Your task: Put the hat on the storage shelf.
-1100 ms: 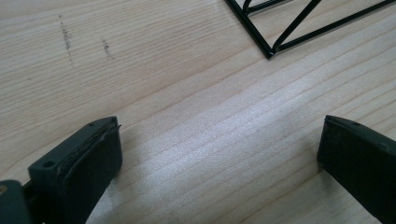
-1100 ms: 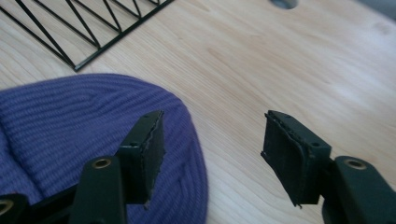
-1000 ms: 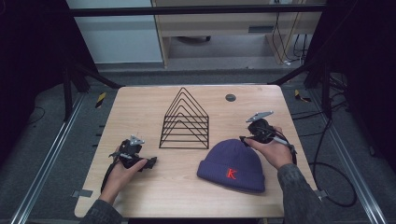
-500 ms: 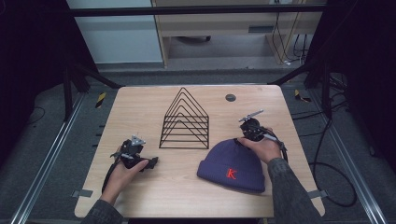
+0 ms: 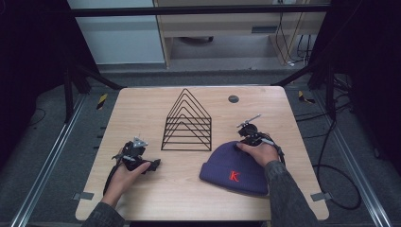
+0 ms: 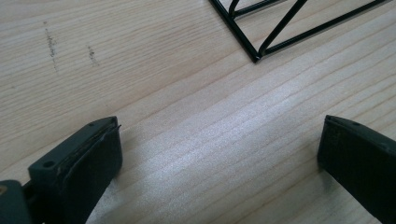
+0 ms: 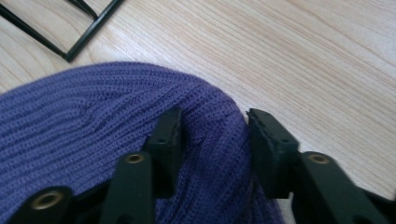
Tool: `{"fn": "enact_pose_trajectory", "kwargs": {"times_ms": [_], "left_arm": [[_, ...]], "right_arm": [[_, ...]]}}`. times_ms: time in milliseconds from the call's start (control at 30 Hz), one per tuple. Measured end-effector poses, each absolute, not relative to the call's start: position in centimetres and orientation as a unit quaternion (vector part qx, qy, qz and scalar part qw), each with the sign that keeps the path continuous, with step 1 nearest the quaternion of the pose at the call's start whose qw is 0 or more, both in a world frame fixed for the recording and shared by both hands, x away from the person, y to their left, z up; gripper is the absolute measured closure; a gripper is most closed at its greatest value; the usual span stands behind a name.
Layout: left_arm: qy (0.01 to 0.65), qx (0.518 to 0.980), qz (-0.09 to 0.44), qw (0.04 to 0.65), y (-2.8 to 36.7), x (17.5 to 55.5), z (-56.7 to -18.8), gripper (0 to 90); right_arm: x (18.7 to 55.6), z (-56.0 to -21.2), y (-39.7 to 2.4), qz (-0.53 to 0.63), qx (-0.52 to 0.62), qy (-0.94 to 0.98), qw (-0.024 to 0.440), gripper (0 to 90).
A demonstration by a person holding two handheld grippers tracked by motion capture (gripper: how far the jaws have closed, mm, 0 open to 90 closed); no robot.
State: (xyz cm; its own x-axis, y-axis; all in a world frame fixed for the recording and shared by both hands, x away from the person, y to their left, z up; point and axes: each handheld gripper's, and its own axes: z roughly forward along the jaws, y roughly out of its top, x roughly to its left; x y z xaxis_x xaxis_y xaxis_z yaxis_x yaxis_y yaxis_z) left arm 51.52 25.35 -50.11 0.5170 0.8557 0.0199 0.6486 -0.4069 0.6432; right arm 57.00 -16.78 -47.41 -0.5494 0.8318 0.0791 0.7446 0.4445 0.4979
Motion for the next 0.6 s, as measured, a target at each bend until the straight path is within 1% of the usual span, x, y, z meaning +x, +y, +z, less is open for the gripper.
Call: {"fn": "enact_pose_trajectory", "kwargs": {"times_ms": [33, 67, 100, 133, 200, 367, 467, 500, 533, 600], "left_arm": [[0.459, 0.819, 0.176, 0.295, 25.3, 51.5, -50.1, 0.0], [0.459, 0.819, 0.176, 0.295, 25.3, 51.5, -50.1, 0.0], [0.459, 0.819, 0.176, 0.295, 25.3, 51.5, -50.1, 0.0], [0.458, 0.819, 0.176, 0.295, 25.3, 51.5, -50.1, 0.0], [0.458, 0.820, 0.176, 0.296, 25.3, 51.5, -50.1, 0.0], [0.459, 0.819, 0.175, 0.296, 25.3, 51.5, -50.1, 0.0], [0.458, 0.820, 0.174, 0.296, 25.3, 51.5, -50.1, 0.0], [0.452, 0.824, 0.172, 0.296, 25.3, 51.5, -50.1, 0.0], [0.446, 0.828, 0.169, 0.297, 25.4, 51.6, -50.1, 0.0], [0.439, 0.831, 0.167, 0.298, 25.5, 51.6, -50.1, 0.0]], "right_arm": [[57.0, -47.4, -16.8, 0.246, 0.463, 0.847, 0.088, 63.6], [56.9, -47.3, -16.7, 0.248, 0.460, 0.848, 0.091, 70.7], [56.9, -47.3, -16.7, 0.248, 0.460, 0.848, 0.091, 70.7], [56.9, -47.3, -16.8, 0.250, 0.460, 0.847, 0.090, 74.6], [56.6, -46.8, -17.0, 0.260, 0.457, 0.846, 0.092, 78.4], [55.7, -45.6, -17.3, 0.277, 0.449, 0.842, 0.111, 79.0], [54.0, -43.7, -17.6, 0.310, 0.431, 0.838, 0.129, 79.0], [54.0, -43.7, -17.6, 0.310, 0.431, 0.838, 0.129, 79.0], [53.0, -42.6, -18.1, 0.327, 0.422, 0.834, 0.138, 79.0], [52.6, -42.1, -18.4, 0.336, 0.418, 0.832, 0.143, 79.0]]}}
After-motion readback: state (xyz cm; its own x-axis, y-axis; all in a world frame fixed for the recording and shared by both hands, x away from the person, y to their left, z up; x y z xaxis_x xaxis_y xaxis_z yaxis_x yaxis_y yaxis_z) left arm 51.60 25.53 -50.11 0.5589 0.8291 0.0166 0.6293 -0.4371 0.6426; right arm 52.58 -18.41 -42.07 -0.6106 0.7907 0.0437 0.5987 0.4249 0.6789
